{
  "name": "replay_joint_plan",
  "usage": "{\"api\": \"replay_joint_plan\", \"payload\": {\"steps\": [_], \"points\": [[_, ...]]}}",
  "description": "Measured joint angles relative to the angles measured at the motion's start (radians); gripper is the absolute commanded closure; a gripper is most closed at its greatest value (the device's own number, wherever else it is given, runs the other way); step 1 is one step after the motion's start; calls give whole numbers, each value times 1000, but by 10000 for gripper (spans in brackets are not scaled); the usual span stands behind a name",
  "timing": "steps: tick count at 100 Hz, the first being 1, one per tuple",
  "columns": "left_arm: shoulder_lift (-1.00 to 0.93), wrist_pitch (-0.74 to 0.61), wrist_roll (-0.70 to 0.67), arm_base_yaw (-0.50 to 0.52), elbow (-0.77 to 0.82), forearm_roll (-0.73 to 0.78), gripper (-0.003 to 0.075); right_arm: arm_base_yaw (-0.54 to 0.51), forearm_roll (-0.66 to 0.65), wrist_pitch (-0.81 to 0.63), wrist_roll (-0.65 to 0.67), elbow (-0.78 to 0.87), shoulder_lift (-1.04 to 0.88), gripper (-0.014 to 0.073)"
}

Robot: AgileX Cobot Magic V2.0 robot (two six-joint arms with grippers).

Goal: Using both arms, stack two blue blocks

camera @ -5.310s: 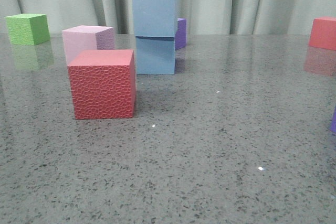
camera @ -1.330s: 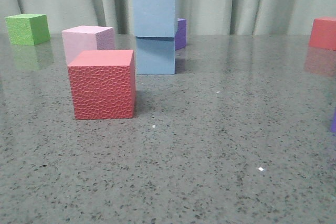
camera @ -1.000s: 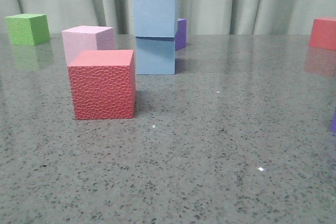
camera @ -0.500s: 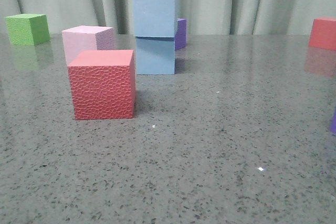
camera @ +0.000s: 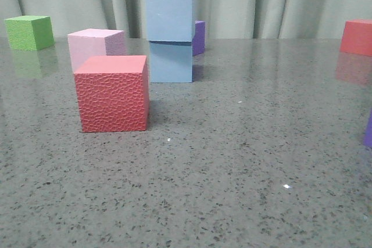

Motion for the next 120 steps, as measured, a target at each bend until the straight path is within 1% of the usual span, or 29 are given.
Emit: {"api": "replay_joint_plan", "payload": {"steps": [7, 21, 34, 46, 60, 120], "points": [[0, 0, 0, 0, 0, 0, 739, -48, 41, -64, -54, 46, 0, 662], [0, 0, 0, 0, 0, 0, 739, -120, 65, -142, -90, 128, 0, 662], [0, 0, 0, 0, 0, 0, 739, -155, 77, -160, -95, 195, -12, 662], [0, 0, 0, 0, 0, 0, 739, -179, 96, -162, -99, 225, -45, 662], [0, 0, 0, 0, 0, 0, 739, -196, 112, -156, -106, 229, -54, 662], [0, 0, 0, 0, 0, 0, 739, -196, 119, -143, -116, 229, -55, 662]]}}
